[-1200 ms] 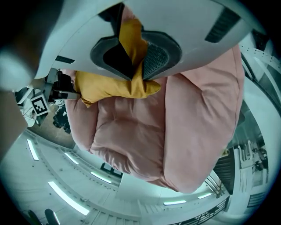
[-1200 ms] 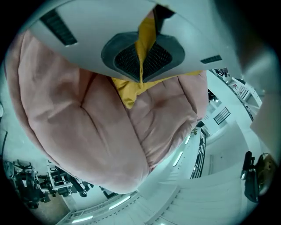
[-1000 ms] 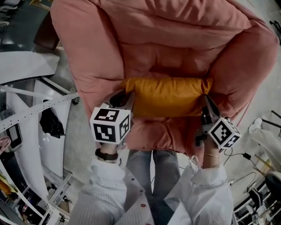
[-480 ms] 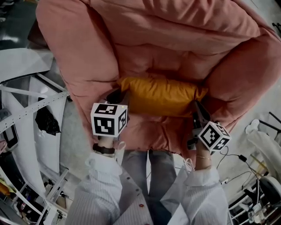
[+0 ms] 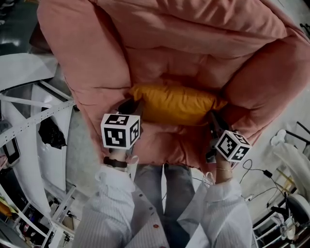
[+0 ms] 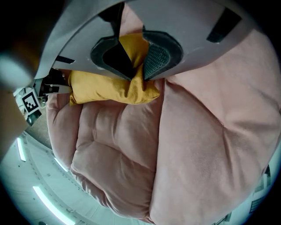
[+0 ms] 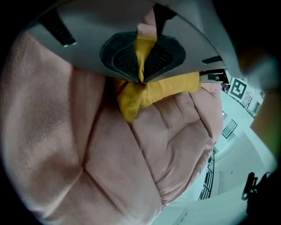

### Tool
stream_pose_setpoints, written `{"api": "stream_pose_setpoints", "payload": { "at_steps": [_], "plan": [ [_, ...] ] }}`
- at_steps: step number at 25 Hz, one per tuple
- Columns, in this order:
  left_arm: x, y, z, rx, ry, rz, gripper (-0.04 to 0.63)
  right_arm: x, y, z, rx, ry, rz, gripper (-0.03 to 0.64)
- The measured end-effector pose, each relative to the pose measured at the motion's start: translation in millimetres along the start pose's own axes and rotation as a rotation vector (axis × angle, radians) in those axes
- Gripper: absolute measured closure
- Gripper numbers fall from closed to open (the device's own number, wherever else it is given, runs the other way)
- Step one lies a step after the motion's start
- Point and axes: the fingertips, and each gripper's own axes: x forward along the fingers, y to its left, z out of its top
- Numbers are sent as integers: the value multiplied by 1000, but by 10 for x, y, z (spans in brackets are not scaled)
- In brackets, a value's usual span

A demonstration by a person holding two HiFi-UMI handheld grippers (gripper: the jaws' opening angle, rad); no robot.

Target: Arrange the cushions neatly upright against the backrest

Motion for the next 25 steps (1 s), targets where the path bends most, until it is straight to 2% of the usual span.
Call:
{"api": "stream_pose_setpoints", "payload": {
  "at_steps": [4,12,15,20,25],
  "plan": [
    [-52,-6,-13,-1,-10,-3,506,-52,-13,9,34,-13,10,589],
    [-212,14,-46,6,-46,22,486,-221,8,54,12,-42,-7,589],
    [-346,-1,-2,-10,-84,28,485,-337,48,124,13,-63,2,588],
    [-687,-121,189,-44,-203,-13,485,-535,418,338,-69,-128,44,589],
    [-1003,-393,336,-36,-273,-73,486,-780,933,491,-154,-165,111,588]
  ]
}}
